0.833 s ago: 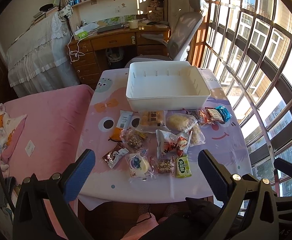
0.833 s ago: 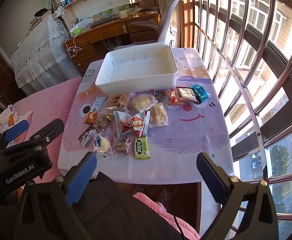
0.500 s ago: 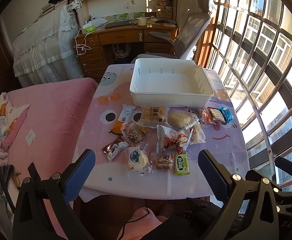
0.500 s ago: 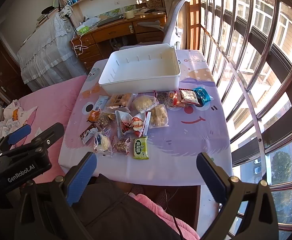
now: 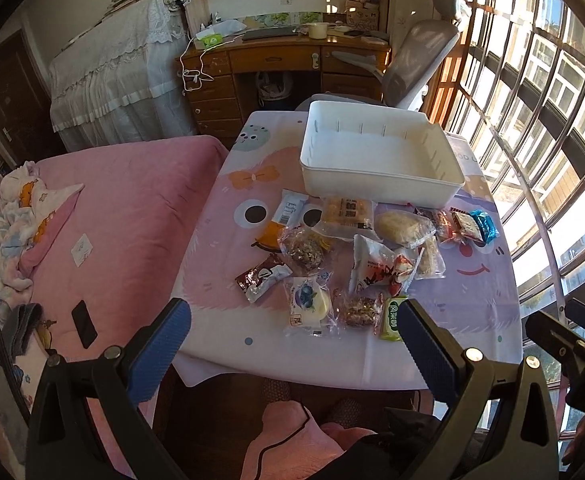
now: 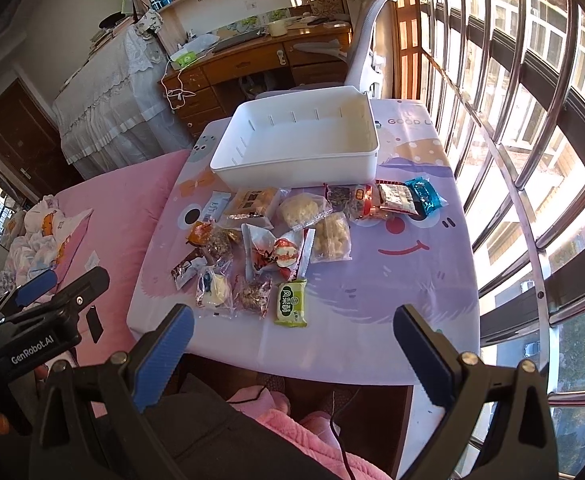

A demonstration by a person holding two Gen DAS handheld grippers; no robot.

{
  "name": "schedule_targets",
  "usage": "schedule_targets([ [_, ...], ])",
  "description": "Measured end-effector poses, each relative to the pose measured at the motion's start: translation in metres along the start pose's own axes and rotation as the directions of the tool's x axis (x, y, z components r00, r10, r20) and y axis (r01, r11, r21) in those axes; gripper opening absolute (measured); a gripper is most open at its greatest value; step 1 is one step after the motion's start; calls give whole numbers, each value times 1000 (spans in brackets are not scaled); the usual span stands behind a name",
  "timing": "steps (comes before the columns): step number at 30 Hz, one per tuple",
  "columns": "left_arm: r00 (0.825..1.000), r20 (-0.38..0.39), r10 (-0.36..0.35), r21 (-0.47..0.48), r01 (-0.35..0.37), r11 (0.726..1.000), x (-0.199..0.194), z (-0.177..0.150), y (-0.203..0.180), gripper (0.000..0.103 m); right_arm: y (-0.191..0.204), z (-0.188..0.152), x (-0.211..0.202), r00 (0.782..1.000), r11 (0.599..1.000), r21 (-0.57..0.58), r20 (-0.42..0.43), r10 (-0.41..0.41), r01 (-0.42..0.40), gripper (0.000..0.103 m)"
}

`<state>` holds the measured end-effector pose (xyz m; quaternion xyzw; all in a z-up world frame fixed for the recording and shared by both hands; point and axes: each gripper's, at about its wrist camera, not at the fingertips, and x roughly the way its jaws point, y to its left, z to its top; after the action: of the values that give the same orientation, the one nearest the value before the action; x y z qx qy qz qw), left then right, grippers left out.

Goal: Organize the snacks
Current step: 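Grasp the blueberry bun packet with the left tool while the right tool grasps the green pastry packet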

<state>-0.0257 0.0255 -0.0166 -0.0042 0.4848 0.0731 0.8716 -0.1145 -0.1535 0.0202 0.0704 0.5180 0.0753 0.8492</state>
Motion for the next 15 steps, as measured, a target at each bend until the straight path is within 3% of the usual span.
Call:
schedule_targets([
  [5,998,-59,0,35,2,999,18,0,17,102,0,3,16,1000,1000,19,-10,-11,11,101],
  [15,970,-220,-103,124,132,983,73,8,41,102,7,-3,43,998,994,91,-25,-66,68,100],
])
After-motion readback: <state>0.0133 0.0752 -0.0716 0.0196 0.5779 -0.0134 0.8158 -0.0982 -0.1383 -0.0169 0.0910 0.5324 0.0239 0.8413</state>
